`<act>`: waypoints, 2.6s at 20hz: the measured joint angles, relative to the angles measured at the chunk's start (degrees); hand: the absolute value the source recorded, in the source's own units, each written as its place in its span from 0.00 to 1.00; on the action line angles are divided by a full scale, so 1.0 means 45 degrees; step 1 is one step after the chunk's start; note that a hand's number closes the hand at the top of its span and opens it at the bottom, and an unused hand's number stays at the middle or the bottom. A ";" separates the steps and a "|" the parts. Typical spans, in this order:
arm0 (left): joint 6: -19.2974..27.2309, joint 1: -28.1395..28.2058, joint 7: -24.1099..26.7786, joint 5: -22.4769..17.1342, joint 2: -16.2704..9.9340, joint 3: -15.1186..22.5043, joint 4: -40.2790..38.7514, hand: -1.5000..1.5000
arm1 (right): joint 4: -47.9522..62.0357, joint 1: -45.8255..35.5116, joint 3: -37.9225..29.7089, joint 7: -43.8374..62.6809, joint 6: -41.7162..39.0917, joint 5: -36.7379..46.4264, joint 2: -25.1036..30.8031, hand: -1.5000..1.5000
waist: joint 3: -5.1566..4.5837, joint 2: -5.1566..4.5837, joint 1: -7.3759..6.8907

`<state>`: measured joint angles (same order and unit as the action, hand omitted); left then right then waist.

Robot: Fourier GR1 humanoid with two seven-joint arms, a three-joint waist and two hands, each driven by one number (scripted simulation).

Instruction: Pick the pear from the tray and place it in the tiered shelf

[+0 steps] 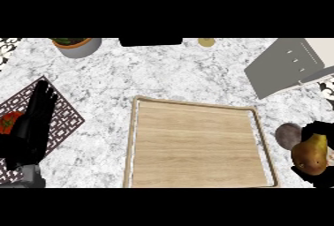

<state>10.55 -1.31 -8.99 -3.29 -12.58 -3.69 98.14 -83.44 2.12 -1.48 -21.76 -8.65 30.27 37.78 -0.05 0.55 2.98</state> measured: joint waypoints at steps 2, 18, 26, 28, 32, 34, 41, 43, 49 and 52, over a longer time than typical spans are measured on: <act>-0.0009 0.0149 0.0018 -0.0011 0.0010 -0.0029 0.0034 0.50 | -0.0393 0.0322 -0.1053 -0.0275 -0.0499 -0.1460 0.0059 1.00 | -0.0001 0.0017 0.0014; -0.0177 -0.0608 -0.0064 0.0349 0.0352 0.0208 -0.0334 0.50 | -0.0646 0.0190 -0.7652 0.2154 -0.2702 -0.6628 0.1852 1.00 | 0.0005 -0.0105 -0.0569; -0.0287 -0.0915 -0.0155 0.0556 0.0512 0.0193 -0.0473 0.50 | 0.2297 -0.2584 -0.7182 0.2163 -0.2051 -0.5901 0.2234 1.00 | 0.0015 -0.0144 -0.0778; -0.0361 -0.0776 -0.0096 0.0552 0.0571 0.0219 -0.0317 0.50 | 0.3204 -0.3421 -0.6844 0.2066 -0.1787 -0.5640 0.2247 1.00 | 0.0013 -0.0149 -0.0817; -0.0393 -0.0499 0.0013 0.0703 0.0727 0.0317 -0.0189 0.50 | 0.5255 -0.4615 -0.6424 0.1007 -0.1300 -0.5096 0.2210 1.00 | 0.0016 -0.0155 -0.0834; -0.0407 -0.0792 -0.0072 0.0725 0.0705 0.0254 -0.0322 0.50 | 0.6296 -0.5499 -0.6143 0.0679 -0.0913 -0.4773 0.2173 1.00 | 0.0021 -0.0171 -0.0871; -0.0615 -0.0900 0.0294 0.0717 0.0769 0.0128 -0.0736 0.50 | 0.9783 -0.7945 -0.5517 -0.0915 0.0494 -0.3783 0.1868 1.00 | 0.0025 -0.0202 -0.0957; -0.0669 -0.0879 0.0198 0.0684 0.0767 0.0091 -0.0637 0.50 | 1.0627 -0.8385 -0.5418 -0.1509 0.0688 -0.3581 0.1894 1.00 | 0.0013 -0.0183 -0.0938; -0.0470 -0.1178 -0.0200 0.0902 0.0982 0.0289 -0.0506 0.50 | 1.2593 -0.9986 -0.5469 -0.1623 0.1176 -0.3409 0.1722 0.00 | -0.0018 -0.0185 -0.1030; -0.0627 -0.1010 -0.0120 0.0830 0.0925 0.0274 -0.0358 0.50 | 1.3585 -1.0386 -0.5537 -0.1826 0.0811 -0.3386 0.1950 0.00 | -0.0023 -0.0193 -0.1098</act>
<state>7.73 -5.86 -9.54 0.44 -8.42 -2.46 96.53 -22.31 -44.61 -26.40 -29.97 -5.00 15.04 46.56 -0.15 -0.32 -1.96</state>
